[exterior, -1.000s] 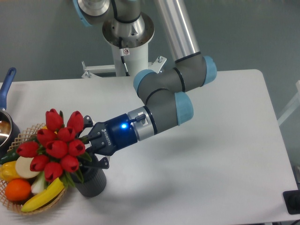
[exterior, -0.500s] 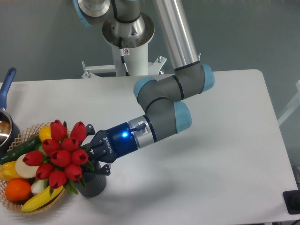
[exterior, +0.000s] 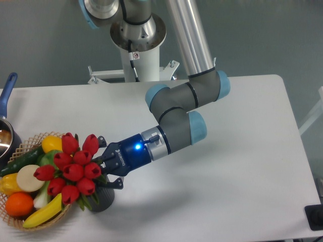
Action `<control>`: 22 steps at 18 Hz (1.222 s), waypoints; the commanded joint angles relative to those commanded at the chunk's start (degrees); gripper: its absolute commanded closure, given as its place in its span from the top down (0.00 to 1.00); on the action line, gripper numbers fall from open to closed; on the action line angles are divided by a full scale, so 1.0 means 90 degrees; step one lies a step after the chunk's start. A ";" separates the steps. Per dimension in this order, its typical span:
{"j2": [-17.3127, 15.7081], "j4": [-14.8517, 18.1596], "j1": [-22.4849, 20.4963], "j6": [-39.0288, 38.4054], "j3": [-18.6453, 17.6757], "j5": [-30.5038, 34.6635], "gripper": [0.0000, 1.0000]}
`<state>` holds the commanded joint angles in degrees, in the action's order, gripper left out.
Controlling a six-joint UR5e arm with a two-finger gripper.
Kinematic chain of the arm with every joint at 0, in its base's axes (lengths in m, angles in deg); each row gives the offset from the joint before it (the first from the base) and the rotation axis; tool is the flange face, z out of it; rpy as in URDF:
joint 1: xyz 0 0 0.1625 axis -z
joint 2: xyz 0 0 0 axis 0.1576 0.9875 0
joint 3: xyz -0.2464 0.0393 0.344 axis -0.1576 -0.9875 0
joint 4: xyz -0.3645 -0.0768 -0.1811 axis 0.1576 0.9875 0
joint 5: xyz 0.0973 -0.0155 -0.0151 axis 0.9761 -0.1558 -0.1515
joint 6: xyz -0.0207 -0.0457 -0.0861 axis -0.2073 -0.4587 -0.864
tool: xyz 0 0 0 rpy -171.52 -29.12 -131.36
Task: Insert the flowers into the vase
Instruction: 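Push the tulip stems deeper into the vase, adjusting the bunch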
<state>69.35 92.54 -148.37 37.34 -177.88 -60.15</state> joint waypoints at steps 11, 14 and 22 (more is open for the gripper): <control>0.0049 0.0000 0.0010 0.0068 -0.0068 0.0078 0.26; 0.0039 0.0000 0.0000 0.0127 -0.0127 0.0078 0.27; 0.0049 0.0000 0.0000 0.0312 -0.0185 0.0088 0.32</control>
<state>69.79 92.54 -148.37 40.15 -179.55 -59.36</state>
